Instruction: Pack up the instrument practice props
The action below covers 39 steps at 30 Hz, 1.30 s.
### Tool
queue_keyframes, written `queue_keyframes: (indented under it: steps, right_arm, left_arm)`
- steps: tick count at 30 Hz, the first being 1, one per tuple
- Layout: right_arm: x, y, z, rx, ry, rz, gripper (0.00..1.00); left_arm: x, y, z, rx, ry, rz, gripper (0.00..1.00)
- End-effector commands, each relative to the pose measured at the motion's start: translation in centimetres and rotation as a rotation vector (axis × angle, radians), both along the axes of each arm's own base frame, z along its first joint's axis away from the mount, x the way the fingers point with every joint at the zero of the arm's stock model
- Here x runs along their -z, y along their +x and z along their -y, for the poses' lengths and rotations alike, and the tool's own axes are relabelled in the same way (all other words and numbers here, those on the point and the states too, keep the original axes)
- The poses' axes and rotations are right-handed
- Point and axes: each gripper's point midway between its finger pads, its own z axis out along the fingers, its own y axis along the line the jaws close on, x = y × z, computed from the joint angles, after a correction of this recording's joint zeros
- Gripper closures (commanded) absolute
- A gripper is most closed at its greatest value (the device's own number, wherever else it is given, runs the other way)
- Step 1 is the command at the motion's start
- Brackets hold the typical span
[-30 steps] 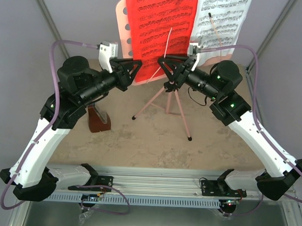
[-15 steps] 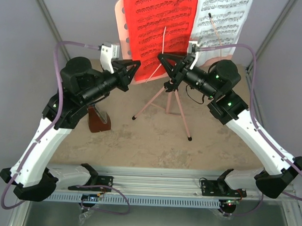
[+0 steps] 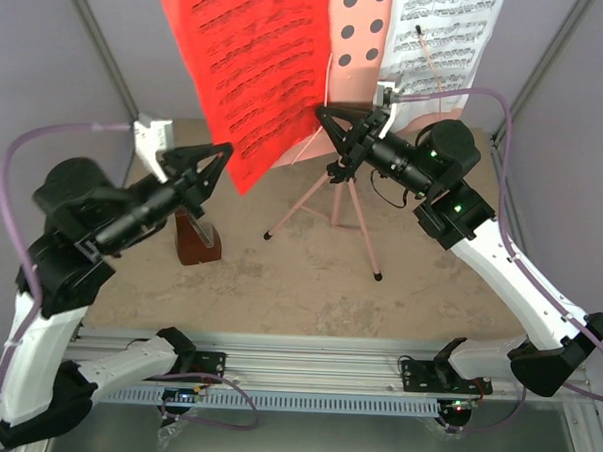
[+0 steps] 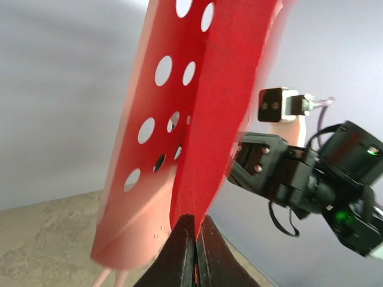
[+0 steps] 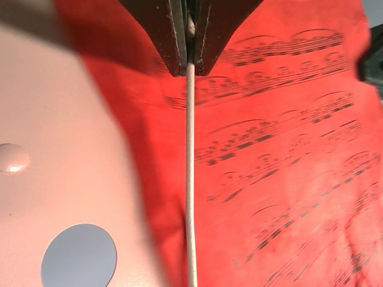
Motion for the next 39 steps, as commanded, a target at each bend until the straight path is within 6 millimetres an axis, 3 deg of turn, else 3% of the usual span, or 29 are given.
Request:
queue_keyframes:
  steps: [1,8,11,14,18,24,31,39]
  right_arm:
    - [0.8,1.4,0.0,0.058,-0.005,-0.006,1.0]
    - [1.2,1.5,0.1,0.06,0.002,-0.025,1.0]
    - [1.7,1.7,0.0,0.063,-0.001,-0.041,1.0]
    - [1.8,1.8,0.1,0.064,0.002,-0.047,0.99]
    - [1.8,1.7,0.2,0.07,0.003,-0.049,0.89]
    - [2.1,1.5,0.7,0.08,0.007,-0.047,0.65]
    - [1.6,0.2,1.8,0.078,0.029,-0.027,0.48]
    - [1.3,-1.4,4.1,0.128,0.035,-0.003,0.31]
  left_arm:
    - [1.8,-3.7,-0.8,0.09,0.067,-0.025,1.0]
    - [4.9,-13.2,1.4,0.584,0.078,-0.016,1.0]
    - [6.6,-14.8,1.4,0.656,0.062,-0.044,1.0]
    - [9.5,-14.9,1.6,0.682,0.048,-0.115,1.0]
    - [13.4,-13.8,1.8,0.638,0.036,-0.21,1.0]
    - [20.0,-11.2,2.2,0.527,0.017,-0.373,1.0]
    - [28.9,-7.7,2.9,0.385,-0.024,-0.601,1.0]
    - [36.2,-4.4,1.9,0.159,-0.098,-0.785,1.0]
